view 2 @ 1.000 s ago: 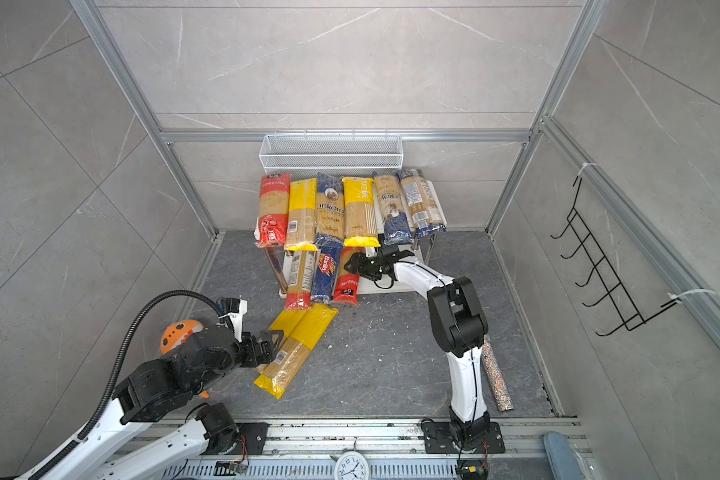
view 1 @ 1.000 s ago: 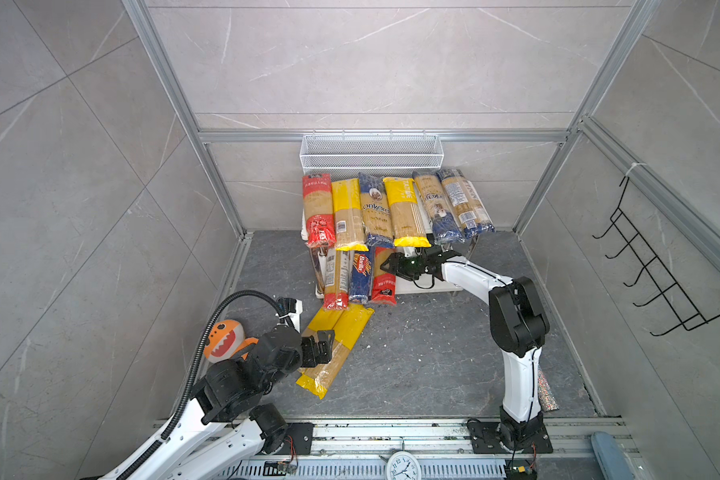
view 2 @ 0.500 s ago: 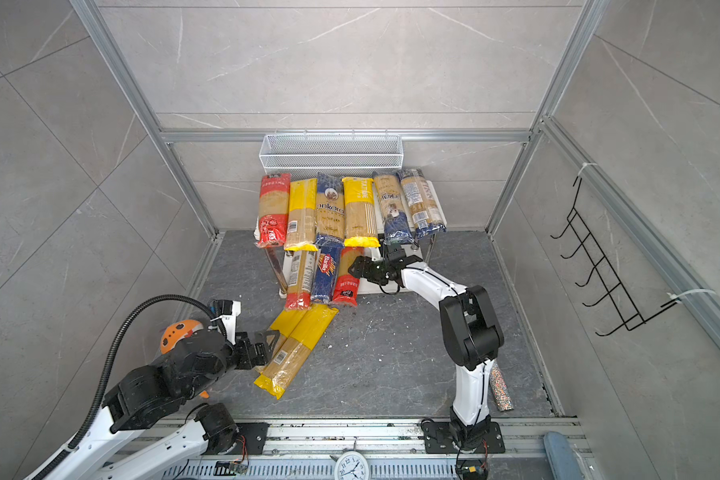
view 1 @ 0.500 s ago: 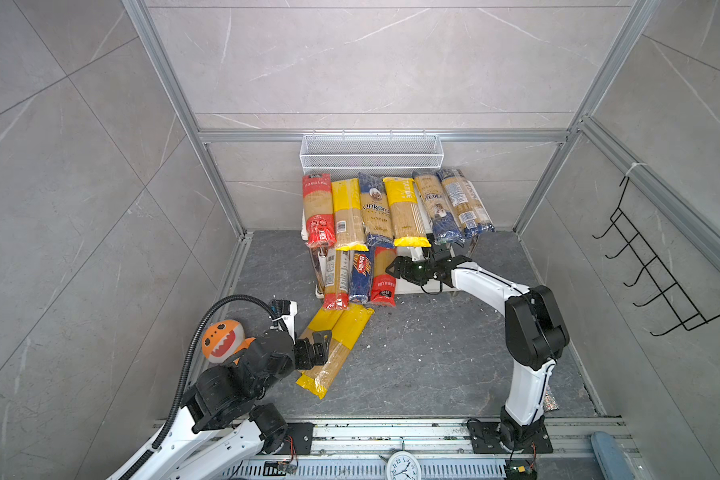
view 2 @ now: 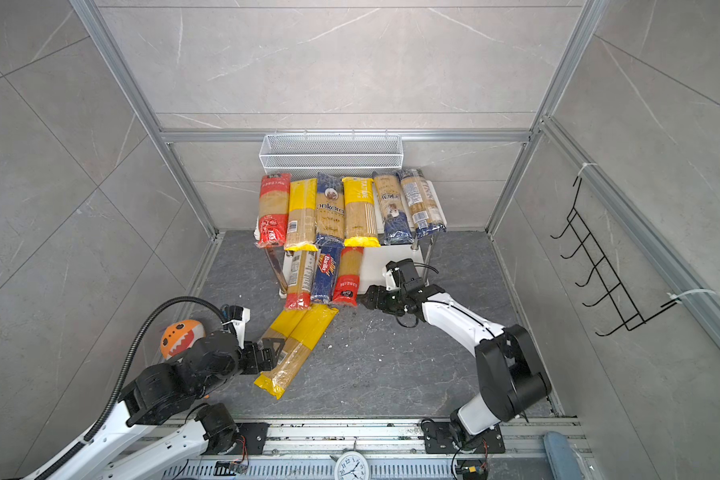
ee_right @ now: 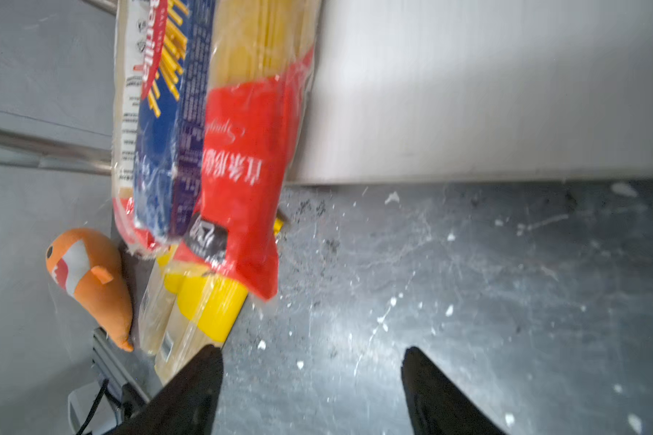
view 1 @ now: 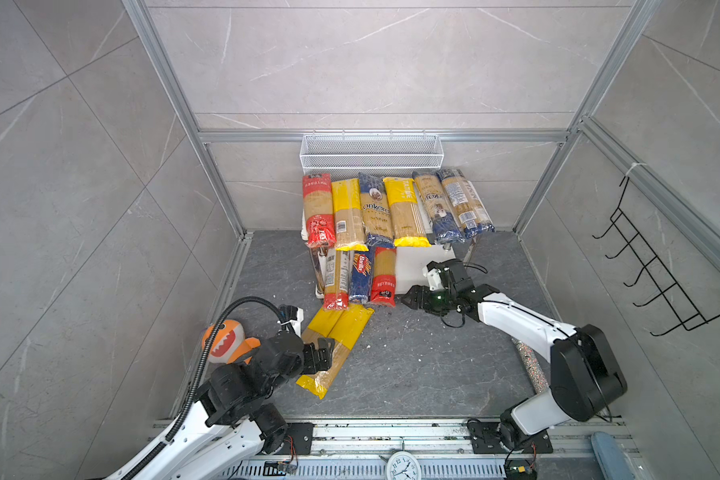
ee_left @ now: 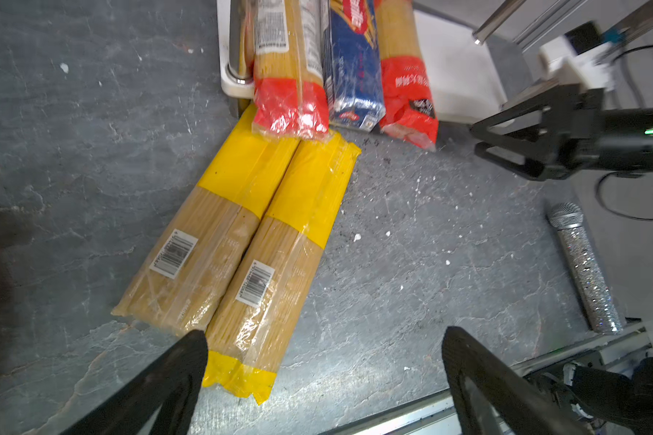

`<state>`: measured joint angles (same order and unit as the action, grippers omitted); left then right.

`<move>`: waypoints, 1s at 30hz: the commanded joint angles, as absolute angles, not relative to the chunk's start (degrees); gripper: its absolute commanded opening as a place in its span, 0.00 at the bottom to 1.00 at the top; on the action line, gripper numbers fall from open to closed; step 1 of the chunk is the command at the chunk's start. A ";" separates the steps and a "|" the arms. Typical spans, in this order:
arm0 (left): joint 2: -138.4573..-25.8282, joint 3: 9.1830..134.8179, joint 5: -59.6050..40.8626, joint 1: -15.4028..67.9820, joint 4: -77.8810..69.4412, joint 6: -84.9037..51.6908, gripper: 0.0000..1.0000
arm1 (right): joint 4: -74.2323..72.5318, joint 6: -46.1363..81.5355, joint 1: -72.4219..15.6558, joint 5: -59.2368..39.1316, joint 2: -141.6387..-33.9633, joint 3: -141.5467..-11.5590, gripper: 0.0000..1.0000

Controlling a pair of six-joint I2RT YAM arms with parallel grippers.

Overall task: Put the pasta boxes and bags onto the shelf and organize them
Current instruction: 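Open the right gripper and withdraw it while lowering the left gripper onto the yellow-banded bags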

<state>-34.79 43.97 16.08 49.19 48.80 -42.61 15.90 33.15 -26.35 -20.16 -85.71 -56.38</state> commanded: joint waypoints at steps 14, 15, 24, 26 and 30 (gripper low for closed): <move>-62.45 41.78 14.12 49.07 40.80 -36.97 1.00 | 26.51 34.78 -37.36 -16.96 -61.36 -46.64 1.00; -63.49 41.06 14.47 49.04 39.35 -36.05 1.00 | 26.79 34.80 -37.60 -17.07 -60.06 -45.98 1.00; -69.81 38.05 17.75 49.05 31.96 -32.66 1.00 | 27.73 34.69 -38.17 -19.05 -52.57 -41.16 1.00; -71.97 38.51 18.60 48.96 31.81 -32.17 1.00 | 28.01 34.59 -38.22 -19.55 -51.84 -40.74 1.00; -76.16 39.31 19.78 48.69 31.38 -32.66 1.00 | 29.82 33.56 -38.18 -19.64 -51.60 -41.17 1.00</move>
<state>-74.08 37.71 16.95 49.10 32.45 -33.82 27.49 34.46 -37.93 -18.87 -52.36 -41.54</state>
